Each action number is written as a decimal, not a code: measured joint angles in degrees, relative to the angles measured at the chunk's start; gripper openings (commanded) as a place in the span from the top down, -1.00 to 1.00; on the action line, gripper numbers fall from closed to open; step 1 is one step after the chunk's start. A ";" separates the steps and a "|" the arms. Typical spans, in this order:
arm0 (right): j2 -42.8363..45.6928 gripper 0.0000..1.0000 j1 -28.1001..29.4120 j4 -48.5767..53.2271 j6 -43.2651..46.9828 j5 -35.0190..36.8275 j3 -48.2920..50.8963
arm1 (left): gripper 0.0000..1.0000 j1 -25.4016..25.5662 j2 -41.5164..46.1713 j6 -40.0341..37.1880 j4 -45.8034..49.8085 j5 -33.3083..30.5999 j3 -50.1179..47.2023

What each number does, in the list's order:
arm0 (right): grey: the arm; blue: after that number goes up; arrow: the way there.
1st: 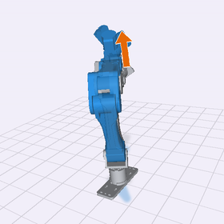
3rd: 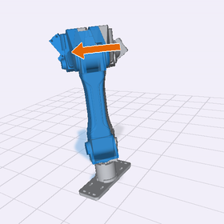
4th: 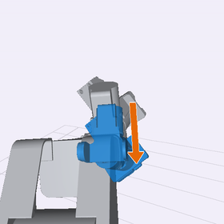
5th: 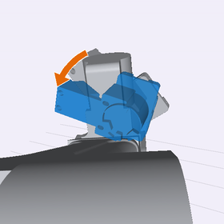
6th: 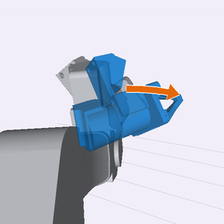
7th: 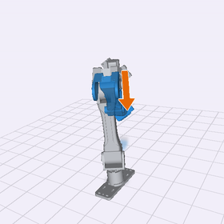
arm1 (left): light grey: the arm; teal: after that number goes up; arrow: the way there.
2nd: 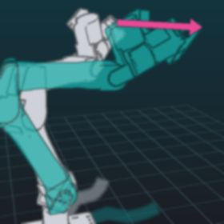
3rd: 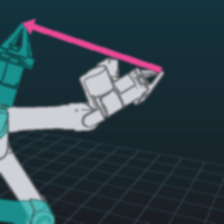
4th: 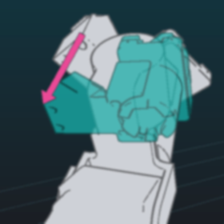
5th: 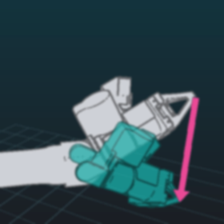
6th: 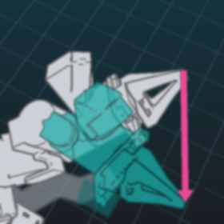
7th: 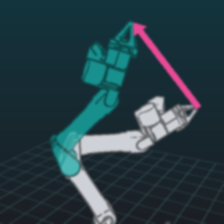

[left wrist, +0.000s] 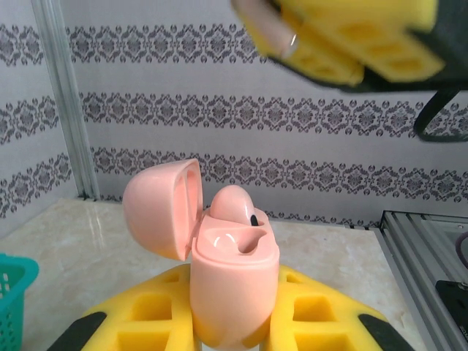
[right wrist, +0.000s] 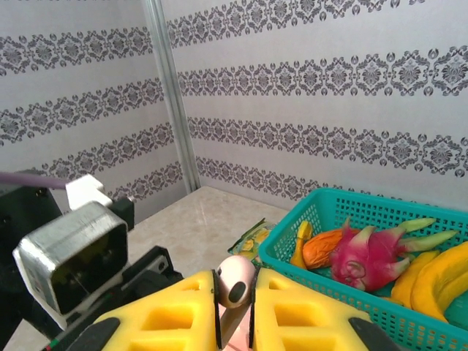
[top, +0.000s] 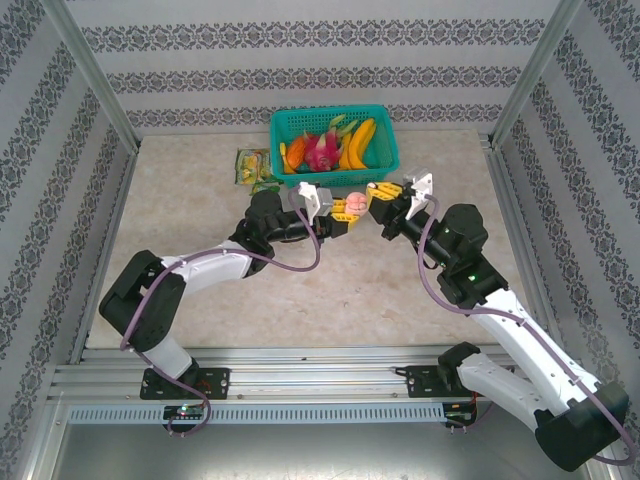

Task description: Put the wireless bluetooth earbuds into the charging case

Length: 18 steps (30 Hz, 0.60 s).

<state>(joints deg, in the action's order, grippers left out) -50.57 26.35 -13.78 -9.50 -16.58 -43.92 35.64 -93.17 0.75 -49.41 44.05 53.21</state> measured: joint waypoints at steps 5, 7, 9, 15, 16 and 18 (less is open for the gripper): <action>-0.22 0.67 0.00 -0.24 -1.29 -1.46 0.13 | 1.00 0.00 1.18 -0.96 1.77 0.55 0.74; -0.57 0.67 0.00 -0.42 -1.97 -2.36 0.13 | 1.00 0.02 1.20 -1.14 2.40 0.55 0.87; -1.22 0.67 0.00 -0.66 -2.60 -3.30 0.13 | 1.00 0.02 1.20 -1.36 2.91 0.52 0.94; -3.45 0.68 0.00 -0.90 -4.33 -6.27 0.13 | 1.00 0.04 1.20 -1.46 3.17 0.52 1.14; -3.72 0.68 0.00 -0.92 -4.55 -6.69 0.13 | 1.00 0.04 1.20 -1.46 3.19 0.50 1.16; -4.00 0.68 0.00 -0.98 -4.90 -7.08 0.13 | 1.00 0.04 1.29 -1.46 3.19 0.50 1.16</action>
<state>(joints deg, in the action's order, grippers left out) -54.57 26.35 -14.76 -14.39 -23.66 -43.79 35.68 -91.88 -0.71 -46.22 44.56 54.37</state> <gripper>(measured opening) 0.163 0.209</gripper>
